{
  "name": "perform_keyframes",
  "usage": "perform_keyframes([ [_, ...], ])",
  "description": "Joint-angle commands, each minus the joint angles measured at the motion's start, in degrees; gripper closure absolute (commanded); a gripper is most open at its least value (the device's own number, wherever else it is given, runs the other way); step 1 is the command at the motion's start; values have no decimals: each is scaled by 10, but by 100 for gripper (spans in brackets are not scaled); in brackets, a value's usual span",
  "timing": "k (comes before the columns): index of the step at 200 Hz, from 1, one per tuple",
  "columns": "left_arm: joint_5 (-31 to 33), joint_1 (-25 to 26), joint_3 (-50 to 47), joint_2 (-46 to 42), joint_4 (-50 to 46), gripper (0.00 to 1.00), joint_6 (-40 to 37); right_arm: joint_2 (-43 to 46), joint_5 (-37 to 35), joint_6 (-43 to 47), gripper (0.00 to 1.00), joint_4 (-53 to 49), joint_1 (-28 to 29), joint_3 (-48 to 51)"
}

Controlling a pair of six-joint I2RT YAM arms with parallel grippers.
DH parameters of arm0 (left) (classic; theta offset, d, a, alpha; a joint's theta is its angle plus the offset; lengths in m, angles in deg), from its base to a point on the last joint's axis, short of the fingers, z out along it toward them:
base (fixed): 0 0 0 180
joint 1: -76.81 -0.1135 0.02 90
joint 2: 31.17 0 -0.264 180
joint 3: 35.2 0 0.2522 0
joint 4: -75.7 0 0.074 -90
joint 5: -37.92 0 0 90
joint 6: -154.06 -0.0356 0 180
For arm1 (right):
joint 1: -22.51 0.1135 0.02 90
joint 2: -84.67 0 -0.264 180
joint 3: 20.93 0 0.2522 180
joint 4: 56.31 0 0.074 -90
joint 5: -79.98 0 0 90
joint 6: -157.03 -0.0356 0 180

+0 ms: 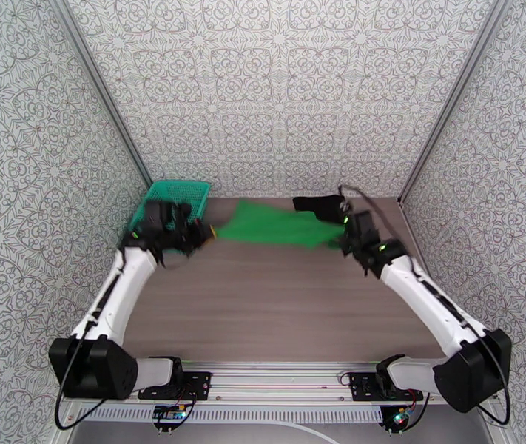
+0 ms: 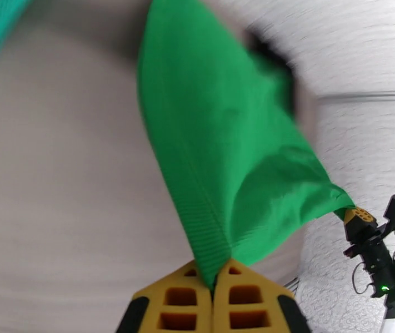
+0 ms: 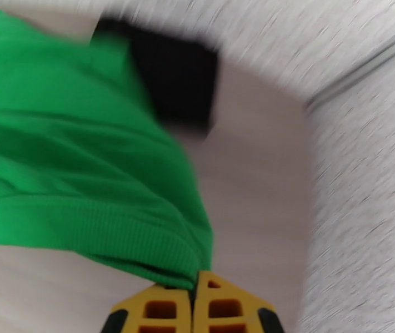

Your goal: Fold and stack the mixed laundry pile

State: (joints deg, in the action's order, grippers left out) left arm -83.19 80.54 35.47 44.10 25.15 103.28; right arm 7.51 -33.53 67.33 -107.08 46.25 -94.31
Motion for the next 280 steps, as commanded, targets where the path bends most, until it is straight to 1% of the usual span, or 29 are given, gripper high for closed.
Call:
perform_keyframes([
  [1, 45, 24, -118, 0, 100, 100, 47, -19, 35, -107, 100, -40, 25, 53],
  [19, 56, 37, -188, 22, 145, 100, 70, -52, 19, -139, 100, -68, 37, 65],
  [37, 68, 43, -221, 49, 162, 100, 75, -75, 35, -144, 100, -71, 43, 61],
  [65, 85, 47, -234, 57, 161, 100, 71, -114, 26, -143, 100, -103, 53, 29],
  [87, 95, 43, -225, 53, 130, 100, 58, -135, 17, -145, 100, -140, 67, -1],
  [108, 92, 36, -221, 24, 107, 100, 59, -140, -11, -157, 100, -193, 80, -33],
  [130, 95, 32, -208, -30, 60, 100, 55, -134, -38, -171, 100, -243, 88, -60],
  [167, 115, 31, -204, -114, -17, 100, 50, -126, -50, -190, 100, -294, 96, -72],
  [188, 119, 29, -226, -136, -21, 100, 53, -131, -50, -202, 100, -312, 110, -72],
  [236, 108, 33, -279, -148, 3, 100, 67, -173, -82, -226, 100, -365, 155, -87],
  [280, 121, 33, -288, -183, -25, 100, 65, -208, -78, -229, 100, -381, 181, -98],
])
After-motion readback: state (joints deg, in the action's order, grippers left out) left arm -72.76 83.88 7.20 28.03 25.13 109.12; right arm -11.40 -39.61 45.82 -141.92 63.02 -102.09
